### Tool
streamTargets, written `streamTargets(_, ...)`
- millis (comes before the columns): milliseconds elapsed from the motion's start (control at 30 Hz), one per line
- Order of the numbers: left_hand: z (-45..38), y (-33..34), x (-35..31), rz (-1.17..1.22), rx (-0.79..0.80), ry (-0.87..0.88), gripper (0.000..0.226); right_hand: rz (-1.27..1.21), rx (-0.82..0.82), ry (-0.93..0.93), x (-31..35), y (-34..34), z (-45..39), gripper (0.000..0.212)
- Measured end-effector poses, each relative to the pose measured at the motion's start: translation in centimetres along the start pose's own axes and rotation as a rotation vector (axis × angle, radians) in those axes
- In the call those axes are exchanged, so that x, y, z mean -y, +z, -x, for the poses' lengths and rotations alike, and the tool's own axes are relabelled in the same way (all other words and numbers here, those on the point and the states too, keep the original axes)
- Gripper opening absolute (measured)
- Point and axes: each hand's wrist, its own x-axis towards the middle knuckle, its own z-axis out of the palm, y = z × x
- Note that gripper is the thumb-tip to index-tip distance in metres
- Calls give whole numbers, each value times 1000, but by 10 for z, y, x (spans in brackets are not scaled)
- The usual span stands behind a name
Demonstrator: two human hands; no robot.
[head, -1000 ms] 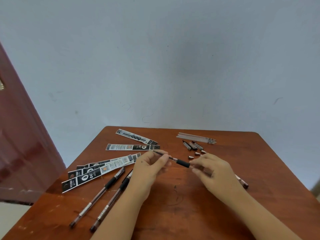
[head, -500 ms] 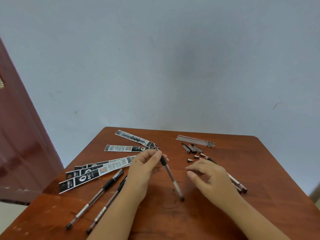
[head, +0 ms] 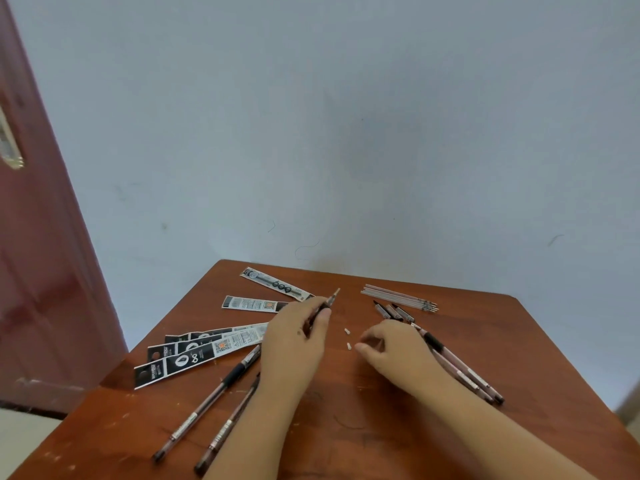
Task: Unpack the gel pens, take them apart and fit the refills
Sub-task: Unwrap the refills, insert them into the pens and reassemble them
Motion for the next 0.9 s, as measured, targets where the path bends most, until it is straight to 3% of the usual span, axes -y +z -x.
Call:
streamTargets(233,-1,1,13,-186,64,14,28,212,151,41,26,17,-25,23)
streamTargets(467,-3,0,17,-212,99,-24,29,310,146,-35,19,16,-23,31)
streamTargets(633,-2,1,14,-246,152,-4,29,-29,-92,99,1,-6,-6,24)
streamTargets(800,4,7,9,-316,229,43,29,-894,-231,330,-12,-18,19,12)
streamTargets(900,9,11,4,-321,273,100,29,-1018,-267,324,-18,-13,28,20)
